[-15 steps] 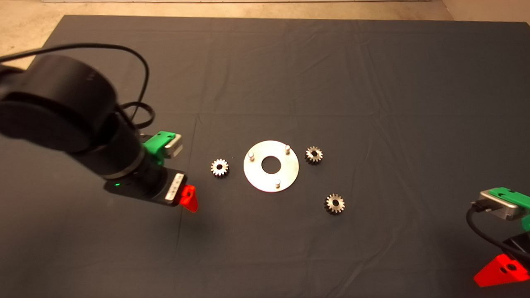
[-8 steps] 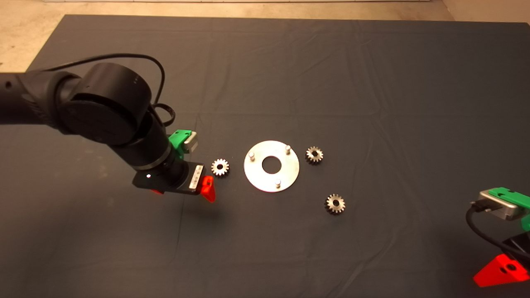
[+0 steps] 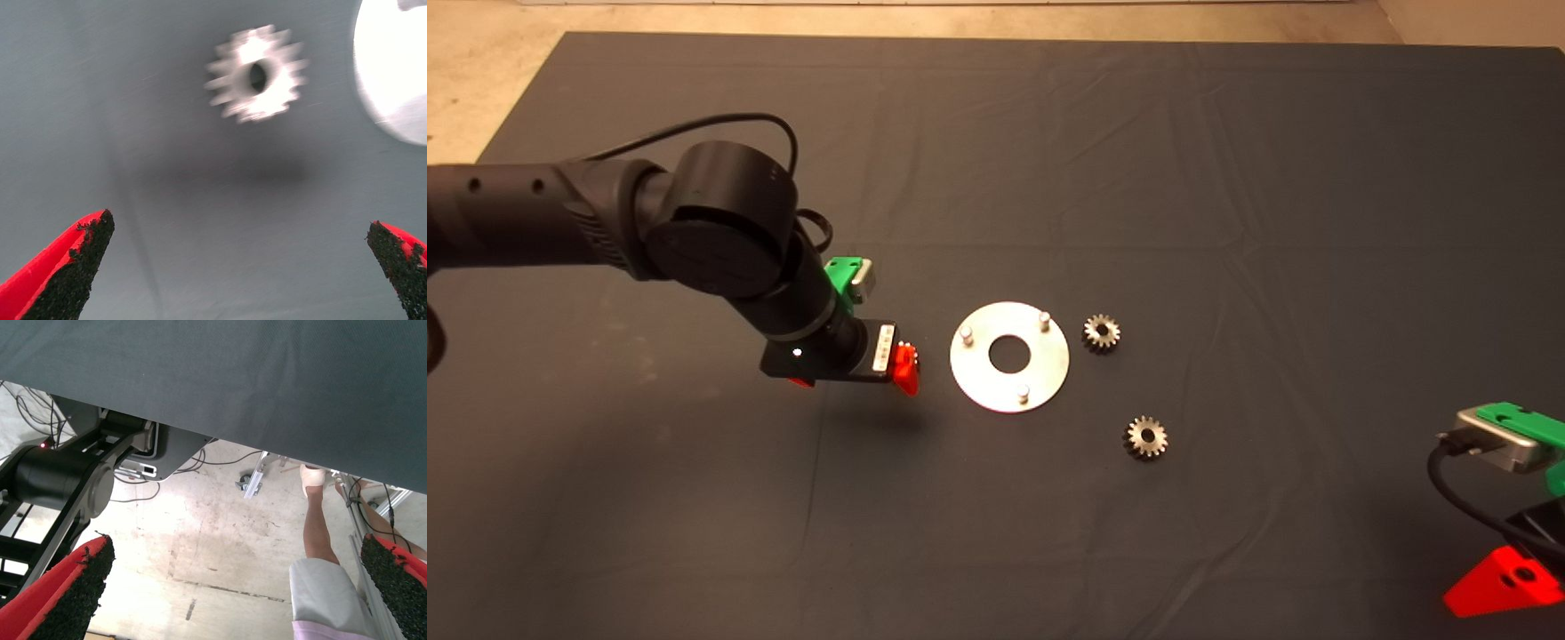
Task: Install three planetary gears onto the carrier pins
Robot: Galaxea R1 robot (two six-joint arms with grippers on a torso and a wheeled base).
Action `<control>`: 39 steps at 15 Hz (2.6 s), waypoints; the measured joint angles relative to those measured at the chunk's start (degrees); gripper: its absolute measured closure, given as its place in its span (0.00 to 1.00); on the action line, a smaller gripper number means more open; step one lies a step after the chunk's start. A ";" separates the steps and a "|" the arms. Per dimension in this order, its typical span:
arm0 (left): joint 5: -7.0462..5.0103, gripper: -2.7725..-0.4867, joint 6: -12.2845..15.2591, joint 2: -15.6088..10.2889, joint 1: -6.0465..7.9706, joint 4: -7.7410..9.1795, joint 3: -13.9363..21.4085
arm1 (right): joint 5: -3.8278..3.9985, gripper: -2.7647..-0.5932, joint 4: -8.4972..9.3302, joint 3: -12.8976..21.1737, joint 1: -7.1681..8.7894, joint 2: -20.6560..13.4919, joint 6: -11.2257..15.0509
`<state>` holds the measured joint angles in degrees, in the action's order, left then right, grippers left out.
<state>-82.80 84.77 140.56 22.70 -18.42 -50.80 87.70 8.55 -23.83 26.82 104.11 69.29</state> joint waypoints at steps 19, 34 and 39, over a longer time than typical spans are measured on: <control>1.55 0.00 -8.86 7.21 -4.57 -1.73 -15.52 | 0.00 0.01 0.05 0.00 -0.01 -0.13 0.00; 1.41 0.24 -11.15 7.26 -4.57 -1.14 -18.44 | 0.01 0.01 0.05 0.00 -0.01 -0.13 0.00; 1.41 0.30 -11.17 7.39 -4.57 -1.09 -18.47 | 0.01 0.01 0.05 0.00 -0.01 -0.13 0.00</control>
<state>-81.40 73.59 147.96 18.13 -19.52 -69.27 87.71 8.59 -23.83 26.81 103.97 69.29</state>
